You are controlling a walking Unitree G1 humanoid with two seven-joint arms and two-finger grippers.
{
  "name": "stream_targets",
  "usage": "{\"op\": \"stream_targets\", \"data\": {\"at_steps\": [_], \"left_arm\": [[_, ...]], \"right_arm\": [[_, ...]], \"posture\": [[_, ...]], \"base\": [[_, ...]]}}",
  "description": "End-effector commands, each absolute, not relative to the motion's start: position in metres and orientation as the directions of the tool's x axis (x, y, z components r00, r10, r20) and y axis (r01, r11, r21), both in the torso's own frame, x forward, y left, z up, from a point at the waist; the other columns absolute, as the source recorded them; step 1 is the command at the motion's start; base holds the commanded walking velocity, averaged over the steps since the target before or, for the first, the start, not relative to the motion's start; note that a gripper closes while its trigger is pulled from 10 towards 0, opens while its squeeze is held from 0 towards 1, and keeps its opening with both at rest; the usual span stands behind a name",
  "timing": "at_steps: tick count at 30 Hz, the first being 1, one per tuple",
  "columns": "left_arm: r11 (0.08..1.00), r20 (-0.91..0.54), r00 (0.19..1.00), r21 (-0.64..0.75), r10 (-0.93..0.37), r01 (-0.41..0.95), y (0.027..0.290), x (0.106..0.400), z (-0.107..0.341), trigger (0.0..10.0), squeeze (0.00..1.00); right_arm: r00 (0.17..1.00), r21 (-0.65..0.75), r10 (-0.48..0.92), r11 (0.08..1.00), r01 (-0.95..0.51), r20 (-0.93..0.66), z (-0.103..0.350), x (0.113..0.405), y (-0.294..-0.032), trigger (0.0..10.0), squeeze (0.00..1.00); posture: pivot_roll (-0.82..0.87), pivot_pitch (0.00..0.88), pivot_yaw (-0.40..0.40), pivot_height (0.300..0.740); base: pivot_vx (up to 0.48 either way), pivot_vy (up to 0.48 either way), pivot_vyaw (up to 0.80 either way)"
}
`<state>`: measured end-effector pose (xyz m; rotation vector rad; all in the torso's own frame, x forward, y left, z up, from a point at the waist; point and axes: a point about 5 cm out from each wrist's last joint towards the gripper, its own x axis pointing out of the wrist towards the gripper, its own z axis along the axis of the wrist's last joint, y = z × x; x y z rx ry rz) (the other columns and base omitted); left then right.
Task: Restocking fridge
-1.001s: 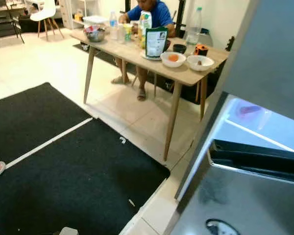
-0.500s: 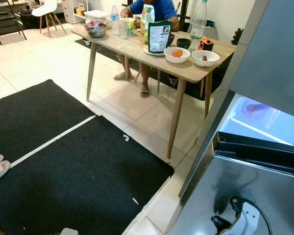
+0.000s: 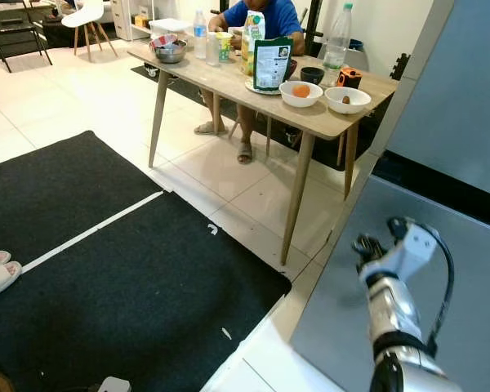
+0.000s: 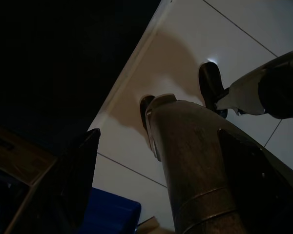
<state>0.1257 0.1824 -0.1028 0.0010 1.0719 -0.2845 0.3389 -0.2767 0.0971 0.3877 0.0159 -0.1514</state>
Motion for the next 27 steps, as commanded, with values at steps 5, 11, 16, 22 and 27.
{"op": "stream_targets", "data": {"at_steps": [5, 11, 16, 22, 27], "left_arm": [[0.964, -0.904, 0.357, -0.171, -0.236, 0.206, 0.177, 0.096, -0.112, 10.0, 0.0], [0.962, -0.906, 0.35, -0.17, -0.238, 0.216, 0.175, 0.095, -0.113, 10.0, 0.0], [0.962, -0.902, 0.362, -0.164, -0.235, 0.218, 0.176, 0.102, -0.111, 10.0, 0.0], [0.963, -0.905, 0.365, -0.138, -0.218, 0.233, 0.181, 0.106, -0.11, 10.0, 0.0], [0.962, -0.907, 0.36, -0.137, -0.218, 0.237, 0.18, 0.106, -0.11, 10.0, 0.0]], "right_arm": [[0.955, 0.284, -0.049, 0.949, 0.136, -0.291, 0.035, 0.303, -0.26, 10.0, 0.0], [0.785, 0.17, 0.011, 0.978, 0.12, -0.62, -0.044, 0.222, -0.246, 10.0, 0.0], [0.621, 0.089, -0.04, 0.98, 0.176, -0.783, -0.076, 0.165, -0.25, 10.0, 0.0], [0.515, 0.053, -0.056, 0.979, 0.195, -0.855, -0.092, 0.124, -0.251, 10.0, 0.0], [0.518, 0.031, -0.069, 0.983, 0.182, -0.852, -0.09, 0.129, -0.252, 10.0, 0.0]], "posture": [[-0.04, 0.084, -0.064, 0.74], [-0.04, 0.077, -0.063, 0.74], [-0.04, 0.055, -0.056, 0.74], [-0.04, 0.048, -0.051, 0.74], [-0.05, 0.049, -0.047, 0.74]], "base": [[0.0, 0.0, 0.0], [0.0, 0.0, 0.0], [0.0, 0.0, 0.62], [0.0, 0.0, 0.77], [0.0, 0.0, 0.74]]}}
